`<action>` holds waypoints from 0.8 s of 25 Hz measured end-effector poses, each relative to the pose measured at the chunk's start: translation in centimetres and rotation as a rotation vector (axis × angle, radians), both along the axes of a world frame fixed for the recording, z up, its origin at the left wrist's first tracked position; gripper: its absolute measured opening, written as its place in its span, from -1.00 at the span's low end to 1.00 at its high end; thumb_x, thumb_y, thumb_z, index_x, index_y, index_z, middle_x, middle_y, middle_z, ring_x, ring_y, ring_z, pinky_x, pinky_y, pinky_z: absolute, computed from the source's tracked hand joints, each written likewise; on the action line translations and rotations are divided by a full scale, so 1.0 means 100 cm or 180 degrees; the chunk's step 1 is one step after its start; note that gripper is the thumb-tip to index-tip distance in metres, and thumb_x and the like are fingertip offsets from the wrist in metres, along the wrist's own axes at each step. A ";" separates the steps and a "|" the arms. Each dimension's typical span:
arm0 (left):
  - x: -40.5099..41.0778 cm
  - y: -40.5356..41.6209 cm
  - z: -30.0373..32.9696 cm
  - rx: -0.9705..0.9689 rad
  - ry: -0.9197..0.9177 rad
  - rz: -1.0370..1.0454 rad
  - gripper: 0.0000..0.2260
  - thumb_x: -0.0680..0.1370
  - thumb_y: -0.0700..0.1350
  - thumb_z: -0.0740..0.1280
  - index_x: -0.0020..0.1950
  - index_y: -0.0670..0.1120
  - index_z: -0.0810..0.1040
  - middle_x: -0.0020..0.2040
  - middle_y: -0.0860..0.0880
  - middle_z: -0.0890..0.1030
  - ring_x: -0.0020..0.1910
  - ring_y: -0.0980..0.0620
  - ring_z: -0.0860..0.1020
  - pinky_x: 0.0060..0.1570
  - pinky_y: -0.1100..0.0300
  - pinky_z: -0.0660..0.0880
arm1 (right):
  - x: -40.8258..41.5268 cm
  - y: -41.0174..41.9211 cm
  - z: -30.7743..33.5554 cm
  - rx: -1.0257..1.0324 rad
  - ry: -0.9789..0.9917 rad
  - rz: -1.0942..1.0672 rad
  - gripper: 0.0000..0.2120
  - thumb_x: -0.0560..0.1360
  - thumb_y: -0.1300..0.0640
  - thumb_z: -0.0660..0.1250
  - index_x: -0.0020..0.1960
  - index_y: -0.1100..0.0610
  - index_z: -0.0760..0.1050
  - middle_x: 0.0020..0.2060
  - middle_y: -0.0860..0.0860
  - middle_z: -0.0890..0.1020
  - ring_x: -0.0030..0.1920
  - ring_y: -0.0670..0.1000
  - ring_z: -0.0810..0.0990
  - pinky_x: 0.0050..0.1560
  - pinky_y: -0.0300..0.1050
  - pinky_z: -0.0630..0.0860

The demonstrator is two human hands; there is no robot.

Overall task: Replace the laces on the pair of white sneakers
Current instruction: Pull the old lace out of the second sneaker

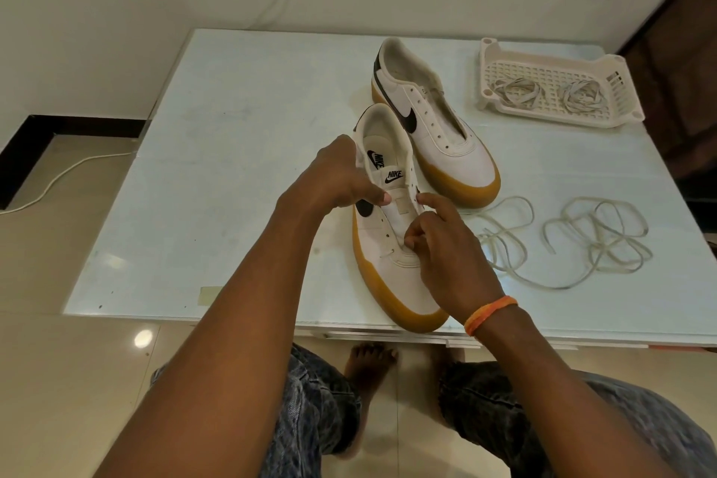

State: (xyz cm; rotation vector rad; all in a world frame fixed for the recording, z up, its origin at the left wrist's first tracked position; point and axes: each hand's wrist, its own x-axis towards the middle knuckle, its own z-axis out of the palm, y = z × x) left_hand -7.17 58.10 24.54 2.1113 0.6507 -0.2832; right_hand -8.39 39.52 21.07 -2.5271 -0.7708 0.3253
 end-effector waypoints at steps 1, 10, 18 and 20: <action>0.000 0.001 -0.001 0.0007 0.0013 -0.0005 -0.31 0.33 -0.08 0.60 0.33 -0.07 0.30 0.16 -0.08 0.52 0.09 -0.11 0.56 0.02 0.04 0.58 | 0.002 -0.001 0.000 -0.0017 -0.0003 -0.0013 -0.90 0.53 0.20 0.37 0.02 0.14 0.48 0.46 0.03 0.32 0.21 0.09 0.55 0.06 -0.36 0.35; 0.000 0.001 -0.003 0.0110 0.0023 -0.0144 -0.30 0.33 -0.12 0.60 0.35 -0.07 0.30 0.22 -0.10 0.52 0.15 -0.15 0.55 0.07 -0.02 0.57 | 0.001 0.008 -0.015 0.0032 -0.0657 -0.0037 -0.84 0.46 0.23 0.45 -0.01 0.24 0.53 0.28 0.14 0.49 -0.27 0.13 0.61 -0.22 -0.21 0.54; -0.005 -0.007 0.007 0.0171 -0.0054 -0.0108 -0.35 0.34 -0.07 0.60 0.32 -0.11 0.35 0.18 -0.11 0.55 0.11 -0.08 0.56 0.12 -0.01 0.57 | 0.047 -0.049 0.025 0.1510 0.0251 -0.0964 -0.88 0.55 0.26 0.29 -0.12 0.10 0.53 -0.20 0.02 0.65 -0.12 0.07 0.65 -0.08 0.06 0.61; -0.005 -0.012 0.006 0.0361 -0.0043 -0.0162 -0.37 0.37 -0.02 0.57 0.32 -0.12 0.35 0.18 -0.09 0.53 0.05 -0.03 0.55 -0.02 0.12 0.56 | 0.056 -0.057 0.035 0.2336 0.0743 -0.1807 -0.90 0.59 0.23 0.25 -0.07 0.13 0.51 -0.22 0.08 0.65 -0.13 0.20 0.68 -0.25 0.07 0.63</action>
